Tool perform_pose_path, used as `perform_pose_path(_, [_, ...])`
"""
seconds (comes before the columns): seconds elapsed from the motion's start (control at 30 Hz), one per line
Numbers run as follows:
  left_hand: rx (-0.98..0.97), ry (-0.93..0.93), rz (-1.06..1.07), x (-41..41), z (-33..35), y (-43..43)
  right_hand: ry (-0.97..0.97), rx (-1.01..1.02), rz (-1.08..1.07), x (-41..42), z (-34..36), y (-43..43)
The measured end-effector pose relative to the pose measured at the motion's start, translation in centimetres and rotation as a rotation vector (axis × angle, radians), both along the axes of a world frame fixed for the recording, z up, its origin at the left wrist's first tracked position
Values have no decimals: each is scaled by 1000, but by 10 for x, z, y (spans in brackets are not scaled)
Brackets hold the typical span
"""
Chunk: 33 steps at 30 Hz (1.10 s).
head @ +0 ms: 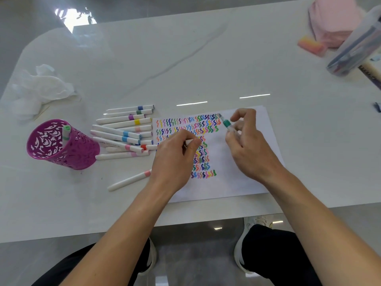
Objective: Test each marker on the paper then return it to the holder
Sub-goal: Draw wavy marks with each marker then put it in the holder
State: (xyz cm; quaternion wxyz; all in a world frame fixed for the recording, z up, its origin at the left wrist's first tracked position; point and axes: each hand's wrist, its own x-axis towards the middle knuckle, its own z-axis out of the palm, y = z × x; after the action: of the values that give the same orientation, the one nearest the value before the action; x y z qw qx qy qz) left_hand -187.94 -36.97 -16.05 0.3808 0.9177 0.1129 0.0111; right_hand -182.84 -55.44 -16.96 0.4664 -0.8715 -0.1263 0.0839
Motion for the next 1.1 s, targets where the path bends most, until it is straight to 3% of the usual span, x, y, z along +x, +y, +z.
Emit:
perform_pose_path(0.1, [63,-27,-56,-2,-2,0,-13,87,-37,2,0,3])
perform_pose_path(0.23, [167,-76,-178,-3,-6,-1,183,340,-88,7,-1,3])
perform_pose_path(0.43, [266,-71,-262,-5,-14,0,84,253,-67,5,-12,1])
perform_pose_path(0.73, [282,-57,-267,-5,-16,-1,126,406,-256,7,-20,5])
perform_pose_path(1.1, [307,-47,-277,-4,-17,0,105,366,-331,6,-28,8])
